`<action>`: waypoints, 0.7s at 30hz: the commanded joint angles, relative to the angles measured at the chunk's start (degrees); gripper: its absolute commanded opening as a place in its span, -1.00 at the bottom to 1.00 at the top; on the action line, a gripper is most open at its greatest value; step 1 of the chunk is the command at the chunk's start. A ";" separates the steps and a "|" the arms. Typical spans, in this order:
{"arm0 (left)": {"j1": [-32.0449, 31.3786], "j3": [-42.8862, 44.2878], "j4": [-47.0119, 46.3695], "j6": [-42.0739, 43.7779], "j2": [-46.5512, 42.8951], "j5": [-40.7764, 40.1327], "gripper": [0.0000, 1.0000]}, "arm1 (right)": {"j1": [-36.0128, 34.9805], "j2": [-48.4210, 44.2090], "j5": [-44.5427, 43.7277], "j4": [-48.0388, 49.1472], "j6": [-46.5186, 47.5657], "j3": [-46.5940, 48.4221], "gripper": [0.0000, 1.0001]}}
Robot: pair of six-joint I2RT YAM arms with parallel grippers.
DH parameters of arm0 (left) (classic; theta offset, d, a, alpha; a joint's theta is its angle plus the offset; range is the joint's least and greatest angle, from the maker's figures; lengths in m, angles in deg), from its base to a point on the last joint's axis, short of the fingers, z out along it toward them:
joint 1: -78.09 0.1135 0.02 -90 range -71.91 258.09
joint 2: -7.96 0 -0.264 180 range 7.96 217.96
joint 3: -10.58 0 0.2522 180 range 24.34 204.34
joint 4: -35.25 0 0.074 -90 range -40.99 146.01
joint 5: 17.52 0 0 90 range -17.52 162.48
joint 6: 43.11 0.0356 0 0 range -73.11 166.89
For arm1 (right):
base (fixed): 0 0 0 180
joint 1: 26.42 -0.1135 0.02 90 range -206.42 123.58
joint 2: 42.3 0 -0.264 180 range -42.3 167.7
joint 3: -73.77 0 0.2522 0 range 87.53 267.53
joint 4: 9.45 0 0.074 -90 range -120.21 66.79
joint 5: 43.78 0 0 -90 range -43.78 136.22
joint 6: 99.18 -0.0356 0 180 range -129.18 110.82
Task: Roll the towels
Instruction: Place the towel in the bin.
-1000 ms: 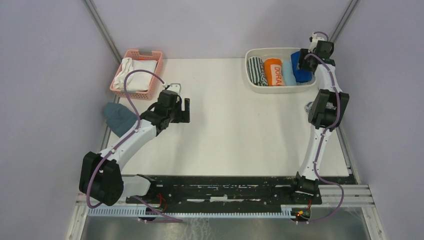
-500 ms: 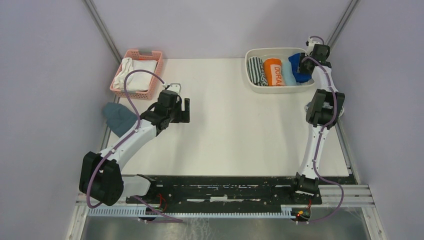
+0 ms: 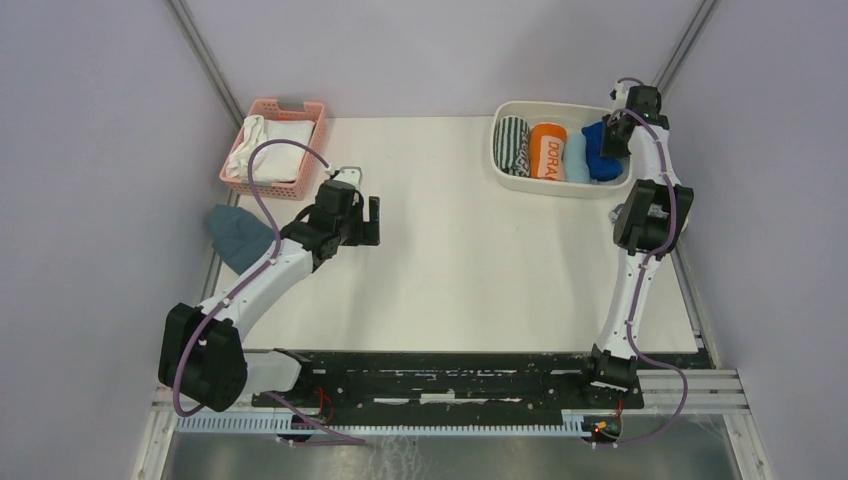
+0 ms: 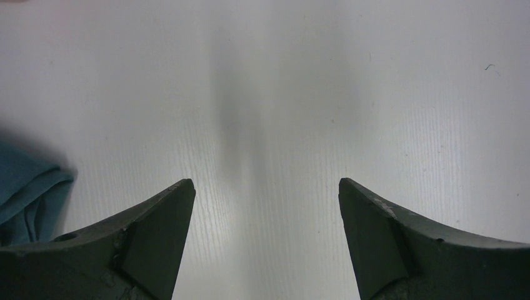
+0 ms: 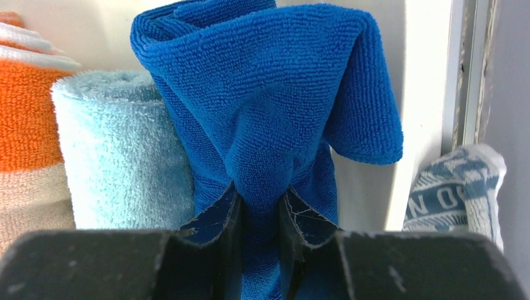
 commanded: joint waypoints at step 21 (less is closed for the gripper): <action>0.29 0.97 -1.07 2.55 -4.69 -0.05 0.83 | -0.12 -19.45 0.83 -1.02 -4.41 -9.40 0.39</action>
